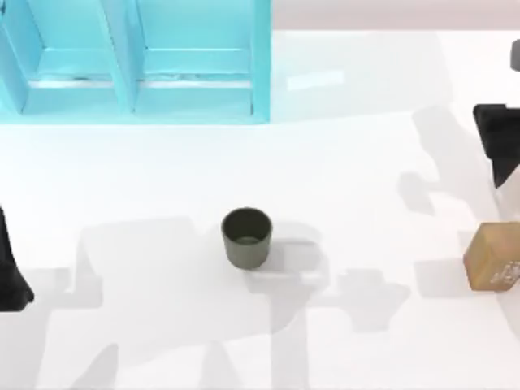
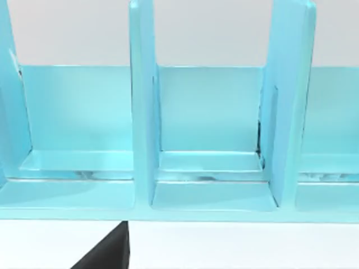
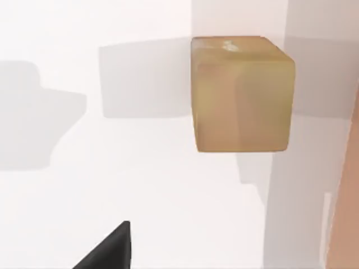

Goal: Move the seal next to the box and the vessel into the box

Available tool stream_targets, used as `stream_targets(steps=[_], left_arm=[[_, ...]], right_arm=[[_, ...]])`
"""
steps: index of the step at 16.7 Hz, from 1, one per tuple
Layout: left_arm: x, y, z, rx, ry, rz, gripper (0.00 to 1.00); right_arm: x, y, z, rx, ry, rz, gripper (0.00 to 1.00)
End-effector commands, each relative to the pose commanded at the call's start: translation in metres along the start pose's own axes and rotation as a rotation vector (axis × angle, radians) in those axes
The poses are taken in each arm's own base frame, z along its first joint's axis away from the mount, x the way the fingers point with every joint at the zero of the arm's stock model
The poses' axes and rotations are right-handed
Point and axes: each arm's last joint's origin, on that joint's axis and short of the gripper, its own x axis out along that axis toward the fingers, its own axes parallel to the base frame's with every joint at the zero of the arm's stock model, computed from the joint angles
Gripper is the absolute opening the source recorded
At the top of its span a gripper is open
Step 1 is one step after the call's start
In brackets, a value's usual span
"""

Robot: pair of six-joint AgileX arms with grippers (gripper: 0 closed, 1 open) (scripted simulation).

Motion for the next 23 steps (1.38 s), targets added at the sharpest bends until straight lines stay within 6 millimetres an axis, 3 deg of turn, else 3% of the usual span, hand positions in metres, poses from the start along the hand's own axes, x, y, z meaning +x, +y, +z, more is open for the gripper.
stream_targets(steps=[3, 6, 11, 14, 17, 19, 23], left_arm=[[0.000, 0.000, 0.000, 0.000, 0.000, 0.000, 1.00], [0.000, 0.000, 0.000, 0.000, 0.000, 0.000, 1.00], [0.000, 0.000, 0.000, 0.000, 0.000, 0.000, 1.00], [0.000, 0.000, 0.000, 0.000, 0.000, 0.000, 1.00], [0.000, 0.000, 0.000, 0.000, 0.000, 0.000, 1.00], [0.000, 0.000, 0.000, 0.000, 0.000, 0.000, 1.00], [0.000, 0.000, 0.000, 0.000, 0.000, 0.000, 1.00]], right_arm=[[0.001, 0.011, 0.006, -0.001, 0.004, -0.004, 1.00], [0.007, 0.049, 0.025, 0.000, 0.014, -0.020, 1.00], [0.023, 0.162, 0.052, 0.002, -0.030, -0.030, 1.00], [0.038, 0.234, 0.042, 0.001, -0.073, -0.012, 1.00], [0.058, 0.287, 0.022, 0.002, -0.094, 0.001, 1.00], [0.067, 0.306, 0.011, 0.002, -0.100, 0.004, 1.00], [0.069, 0.310, 0.008, 0.002, -0.101, 0.005, 1.00]])
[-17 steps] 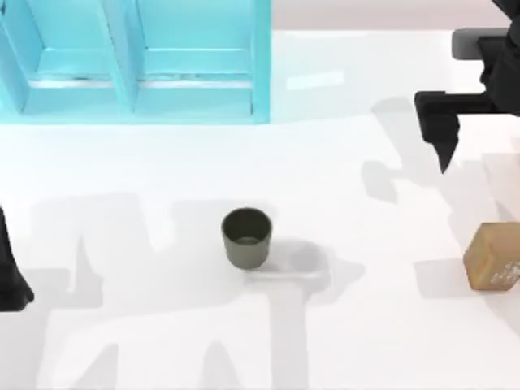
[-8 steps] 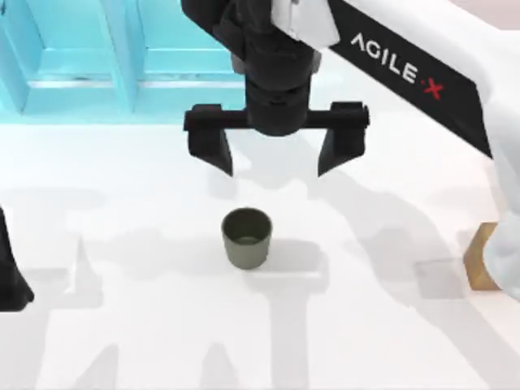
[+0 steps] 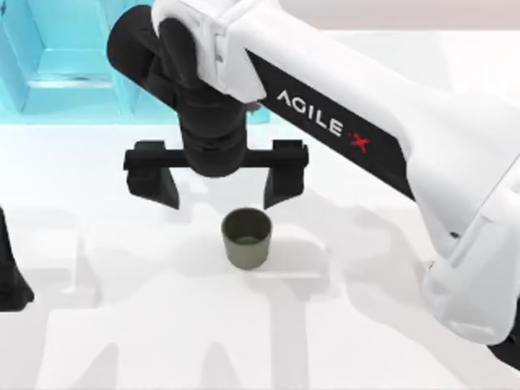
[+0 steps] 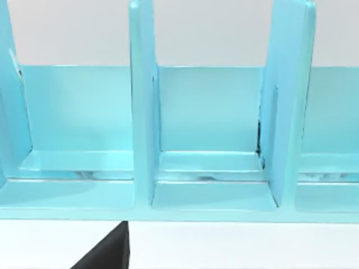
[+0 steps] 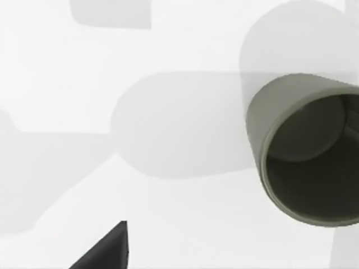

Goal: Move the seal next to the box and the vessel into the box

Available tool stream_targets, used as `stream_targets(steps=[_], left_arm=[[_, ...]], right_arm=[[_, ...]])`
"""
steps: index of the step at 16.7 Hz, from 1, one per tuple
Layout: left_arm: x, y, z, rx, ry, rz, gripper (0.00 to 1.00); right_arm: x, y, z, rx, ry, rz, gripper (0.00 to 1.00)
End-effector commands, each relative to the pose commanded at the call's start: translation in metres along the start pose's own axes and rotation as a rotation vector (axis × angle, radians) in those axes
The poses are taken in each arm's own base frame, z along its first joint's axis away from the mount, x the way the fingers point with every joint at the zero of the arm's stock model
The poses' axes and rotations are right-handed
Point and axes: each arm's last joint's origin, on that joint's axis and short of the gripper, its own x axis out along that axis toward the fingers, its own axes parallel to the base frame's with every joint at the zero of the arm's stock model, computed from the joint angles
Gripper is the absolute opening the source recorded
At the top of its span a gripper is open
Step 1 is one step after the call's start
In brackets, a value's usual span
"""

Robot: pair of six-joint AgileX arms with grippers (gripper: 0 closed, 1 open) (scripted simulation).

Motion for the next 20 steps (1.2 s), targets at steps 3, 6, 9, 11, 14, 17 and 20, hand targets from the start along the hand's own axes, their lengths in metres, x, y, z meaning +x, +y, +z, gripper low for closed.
stream_targets(steps=[3, 6, 9, 11, 14, 17, 20], left_arm=[[0.000, 0.000, 0.000, 0.000, 0.000, 0.000, 1.00], [0.000, 0.000, 0.000, 0.000, 0.000, 0.000, 1.00], [0.000, 0.000, 0.000, 0.000, 0.000, 0.000, 1.00], [0.000, 0.000, 0.000, 0.000, 0.000, 0.000, 1.00], [0.000, 0.000, 0.000, 0.000, 0.000, 0.000, 1.00], [0.000, 0.000, 0.000, 0.000, 0.000, 0.000, 1.00], [0.000, 0.000, 0.000, 0.000, 0.000, 0.000, 1.00]], right_arm=[[0.003, -0.001, 0.001, 0.001, 0.000, 0.001, 1.00], [0.023, 0.001, 0.003, 0.000, -0.003, 0.003, 1.00], [0.055, 0.001, 0.002, 0.000, 0.002, -0.002, 1.00], [0.072, 0.001, 0.001, 0.000, 0.001, -0.001, 1.00], [0.080, 0.000, 0.000, 0.000, 0.000, 0.000, 1.00], [0.080, 0.000, 0.000, 0.000, 0.000, 0.000, 1.00], [0.080, 0.000, 0.000, 0.000, 0.000, 0.000, 0.77]])
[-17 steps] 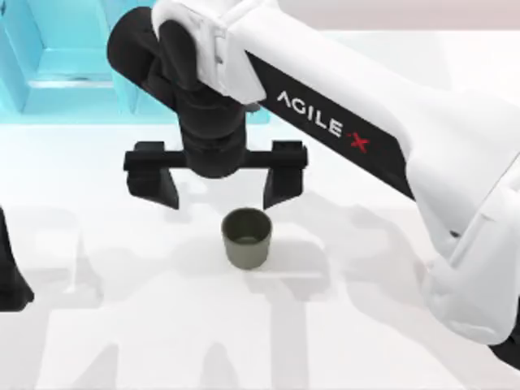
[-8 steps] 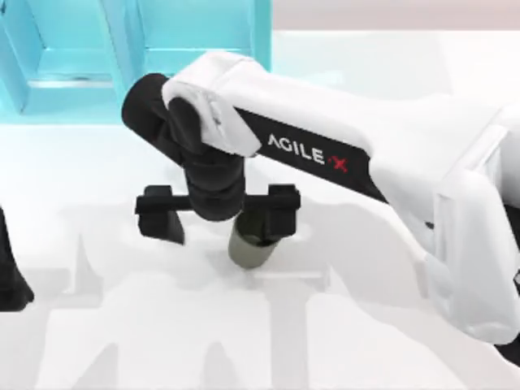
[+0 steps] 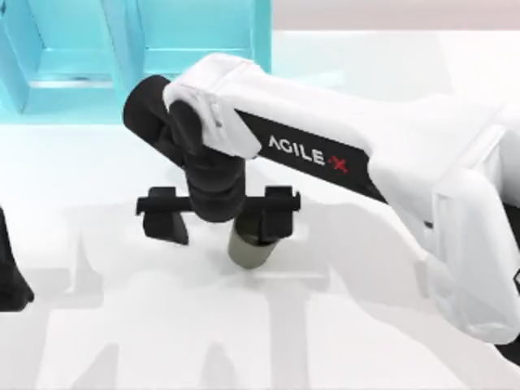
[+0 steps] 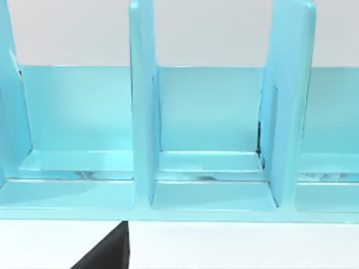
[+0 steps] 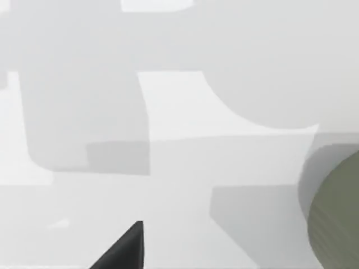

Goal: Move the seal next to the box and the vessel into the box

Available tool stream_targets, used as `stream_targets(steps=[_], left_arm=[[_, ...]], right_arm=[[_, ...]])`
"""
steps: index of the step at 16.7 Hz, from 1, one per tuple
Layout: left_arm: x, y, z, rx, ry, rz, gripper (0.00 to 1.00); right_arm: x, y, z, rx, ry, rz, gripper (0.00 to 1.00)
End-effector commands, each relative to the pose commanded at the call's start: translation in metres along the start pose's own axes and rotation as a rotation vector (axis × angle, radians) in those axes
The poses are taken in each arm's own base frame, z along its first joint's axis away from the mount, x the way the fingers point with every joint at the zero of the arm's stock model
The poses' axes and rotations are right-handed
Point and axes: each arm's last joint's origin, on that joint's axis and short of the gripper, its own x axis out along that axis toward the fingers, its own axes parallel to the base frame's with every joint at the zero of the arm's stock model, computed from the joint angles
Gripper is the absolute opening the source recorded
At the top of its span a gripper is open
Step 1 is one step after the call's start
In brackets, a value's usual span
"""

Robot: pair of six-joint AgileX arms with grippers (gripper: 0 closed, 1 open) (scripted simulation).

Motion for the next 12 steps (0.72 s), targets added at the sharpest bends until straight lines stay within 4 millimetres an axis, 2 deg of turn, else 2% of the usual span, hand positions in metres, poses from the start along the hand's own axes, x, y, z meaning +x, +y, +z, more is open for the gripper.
stream_targets(steps=[10, 12], left_arm=[[0.0000, 0.0000, 0.0000, 0.000, 0.000, 0.000, 1.00], [0.0000, 0.0000, 0.0000, 0.000, 0.000, 0.000, 1.00]], right_arm=[[0.0000, 0.0000, 0.0000, 0.000, 0.000, 0.000, 0.02], [0.0000, 0.0000, 0.0000, 0.000, 0.000, 0.000, 0.00]])
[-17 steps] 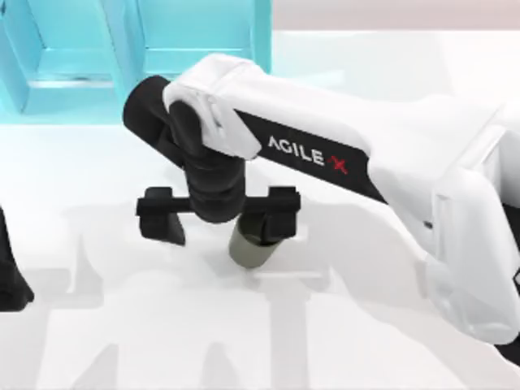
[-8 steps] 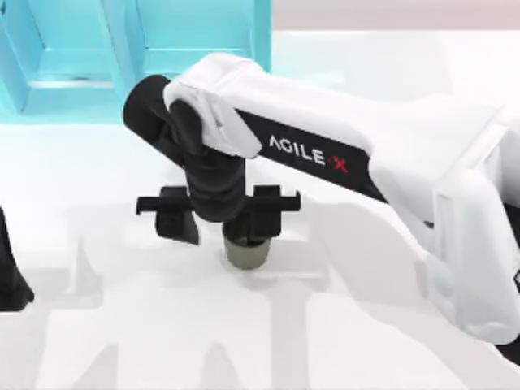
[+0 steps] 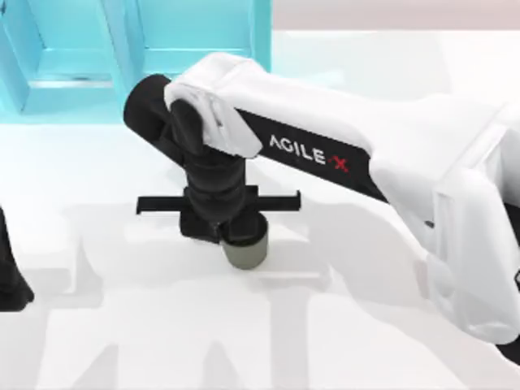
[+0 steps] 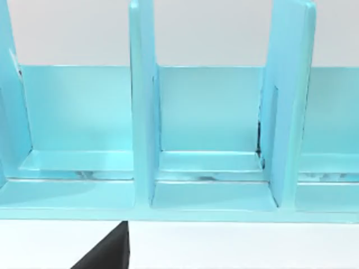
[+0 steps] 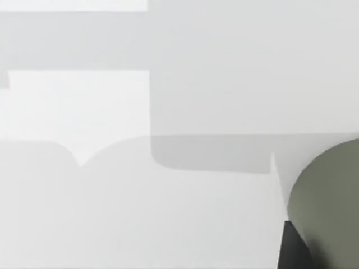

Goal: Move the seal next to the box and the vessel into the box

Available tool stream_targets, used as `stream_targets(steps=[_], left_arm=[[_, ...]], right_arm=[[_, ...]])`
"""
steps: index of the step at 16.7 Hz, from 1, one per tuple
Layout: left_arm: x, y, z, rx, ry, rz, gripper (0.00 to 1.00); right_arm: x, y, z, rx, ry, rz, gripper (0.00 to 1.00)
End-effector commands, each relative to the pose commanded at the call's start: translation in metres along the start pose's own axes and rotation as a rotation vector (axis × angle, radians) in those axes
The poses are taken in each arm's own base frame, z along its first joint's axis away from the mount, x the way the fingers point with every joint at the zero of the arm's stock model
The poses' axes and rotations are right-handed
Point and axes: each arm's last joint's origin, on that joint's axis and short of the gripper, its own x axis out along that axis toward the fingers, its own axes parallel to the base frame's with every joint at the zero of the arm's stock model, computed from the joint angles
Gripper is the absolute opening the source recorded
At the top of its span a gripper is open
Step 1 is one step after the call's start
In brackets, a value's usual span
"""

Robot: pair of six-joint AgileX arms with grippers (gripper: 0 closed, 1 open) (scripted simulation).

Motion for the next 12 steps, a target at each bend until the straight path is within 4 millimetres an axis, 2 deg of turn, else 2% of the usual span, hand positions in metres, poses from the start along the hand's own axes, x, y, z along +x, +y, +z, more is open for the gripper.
stream_targets(steps=[8, 10, 12], left_arm=[[0.000, 0.000, 0.000, 0.000, 0.000, 0.000, 1.00], [0.000, 0.000, 0.000, 0.000, 0.000, 0.000, 1.00], [0.000, 0.000, 0.000, 0.000, 0.000, 0.000, 1.00]], right_arm=[[-0.001, 0.000, -0.001, -0.002, 0.001, -0.001, 0.00], [-0.010, -0.011, 0.003, 0.001, 0.004, -0.005, 0.00], [-0.032, -0.031, 0.009, 0.004, 0.002, -0.003, 0.00]])
